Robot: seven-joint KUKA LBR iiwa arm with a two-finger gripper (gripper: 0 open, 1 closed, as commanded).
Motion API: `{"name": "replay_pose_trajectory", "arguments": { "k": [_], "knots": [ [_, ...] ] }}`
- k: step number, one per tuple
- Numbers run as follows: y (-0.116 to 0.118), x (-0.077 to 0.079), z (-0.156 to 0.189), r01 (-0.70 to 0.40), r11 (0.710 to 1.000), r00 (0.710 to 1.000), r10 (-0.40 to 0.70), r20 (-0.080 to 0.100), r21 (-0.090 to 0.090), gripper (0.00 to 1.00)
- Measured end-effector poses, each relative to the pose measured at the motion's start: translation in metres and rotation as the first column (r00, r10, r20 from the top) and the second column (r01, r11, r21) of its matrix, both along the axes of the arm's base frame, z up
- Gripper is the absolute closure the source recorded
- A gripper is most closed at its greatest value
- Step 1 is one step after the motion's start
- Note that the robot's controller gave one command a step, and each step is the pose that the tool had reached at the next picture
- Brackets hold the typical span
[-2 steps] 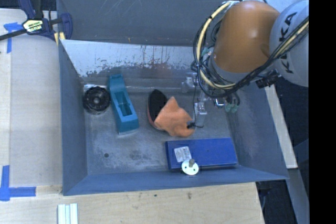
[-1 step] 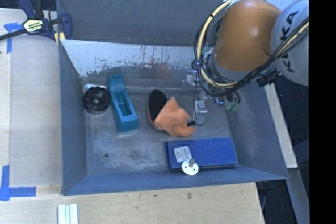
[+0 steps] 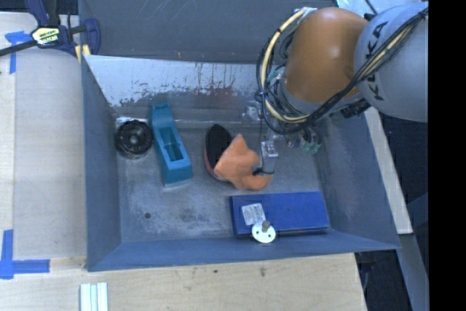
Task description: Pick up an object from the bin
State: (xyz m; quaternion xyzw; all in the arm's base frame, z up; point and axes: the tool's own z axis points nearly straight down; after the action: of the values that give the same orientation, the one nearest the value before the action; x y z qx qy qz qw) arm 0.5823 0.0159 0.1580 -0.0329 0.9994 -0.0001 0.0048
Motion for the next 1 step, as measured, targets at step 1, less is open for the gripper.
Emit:
{"name": "replay_pose_trajectory", "arguments": {
  "k": [1],
  "knots": [
    [-0.0001, -0.0072, -0.0248, 0.074, 0.997, 0.997, -0.074, -0.012, 0.000, 0.00]
  ]
}}
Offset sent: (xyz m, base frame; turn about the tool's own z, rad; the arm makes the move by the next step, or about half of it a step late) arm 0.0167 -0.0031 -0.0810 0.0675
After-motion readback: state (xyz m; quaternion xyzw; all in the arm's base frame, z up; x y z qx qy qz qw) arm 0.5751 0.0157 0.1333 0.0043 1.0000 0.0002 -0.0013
